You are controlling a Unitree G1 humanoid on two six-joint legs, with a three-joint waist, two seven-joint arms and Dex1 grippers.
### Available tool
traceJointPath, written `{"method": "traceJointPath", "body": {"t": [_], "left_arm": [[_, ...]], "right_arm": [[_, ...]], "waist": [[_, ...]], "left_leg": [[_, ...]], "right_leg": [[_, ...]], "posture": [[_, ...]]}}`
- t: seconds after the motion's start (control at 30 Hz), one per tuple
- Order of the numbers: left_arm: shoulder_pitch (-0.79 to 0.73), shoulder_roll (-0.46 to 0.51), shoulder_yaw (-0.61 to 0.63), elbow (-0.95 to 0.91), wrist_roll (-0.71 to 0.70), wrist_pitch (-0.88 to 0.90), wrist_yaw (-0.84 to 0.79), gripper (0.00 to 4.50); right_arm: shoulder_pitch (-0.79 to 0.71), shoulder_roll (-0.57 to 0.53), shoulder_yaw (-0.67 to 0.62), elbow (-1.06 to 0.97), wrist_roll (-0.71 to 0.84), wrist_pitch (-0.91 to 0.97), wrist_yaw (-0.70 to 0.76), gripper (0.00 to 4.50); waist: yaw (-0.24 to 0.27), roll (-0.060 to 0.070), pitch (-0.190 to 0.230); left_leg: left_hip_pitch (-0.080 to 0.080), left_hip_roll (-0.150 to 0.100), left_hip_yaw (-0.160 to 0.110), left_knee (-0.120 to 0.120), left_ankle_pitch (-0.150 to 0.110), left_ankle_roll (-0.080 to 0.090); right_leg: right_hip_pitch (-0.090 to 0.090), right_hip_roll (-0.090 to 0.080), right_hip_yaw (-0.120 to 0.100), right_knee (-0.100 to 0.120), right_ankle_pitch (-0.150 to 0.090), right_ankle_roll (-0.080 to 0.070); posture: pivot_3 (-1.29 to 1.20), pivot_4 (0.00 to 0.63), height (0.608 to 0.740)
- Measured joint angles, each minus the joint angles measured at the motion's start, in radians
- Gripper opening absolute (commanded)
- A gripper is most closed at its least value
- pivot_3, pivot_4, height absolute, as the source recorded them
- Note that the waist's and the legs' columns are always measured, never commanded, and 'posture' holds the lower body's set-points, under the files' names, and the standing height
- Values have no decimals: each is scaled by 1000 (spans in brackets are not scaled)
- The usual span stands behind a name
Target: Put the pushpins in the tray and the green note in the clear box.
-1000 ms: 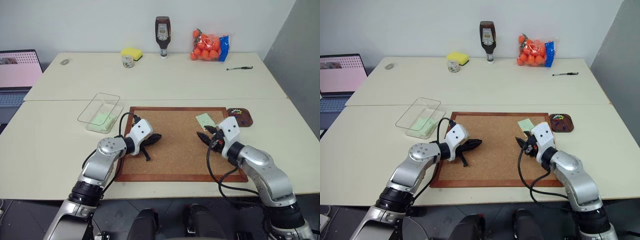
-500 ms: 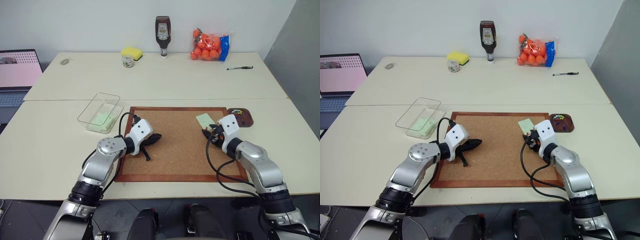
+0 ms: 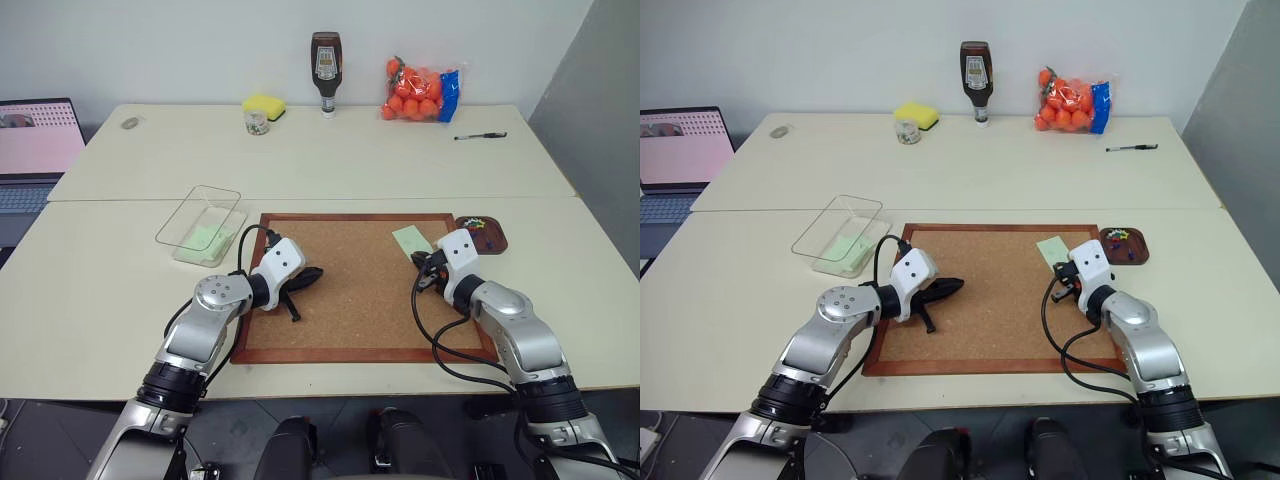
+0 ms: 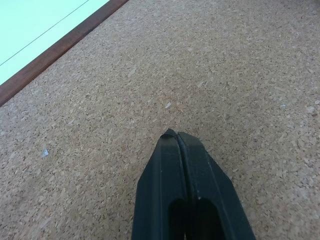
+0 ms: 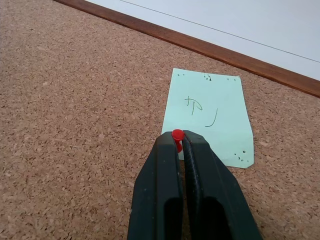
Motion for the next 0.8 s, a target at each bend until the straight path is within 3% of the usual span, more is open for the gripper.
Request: {"method": "traceJointPath", "body": {"t": [0.57, 0.8], "left_arm": [[-16, -14, 4, 31, 1, -10, 14, 0], [-212, -52, 125, 111, -94, 8, 27, 1276]], "right_arm": [[22, 19, -54, -161, 43, -63, 0, 23], [21, 15, -46, -201, 44, -51, 18, 0]], "waist": [[2, 0, 0], [12, -2, 1]], "left_leg": [[0, 0, 0, 0, 0, 0], [-1, 0, 1, 0, 0, 0]], "right_leg": [[0, 0, 0, 0, 0, 0], [-1, 1, 1, -1, 1, 2]], "posture": [[0, 150, 740], [0, 150, 740]]}}
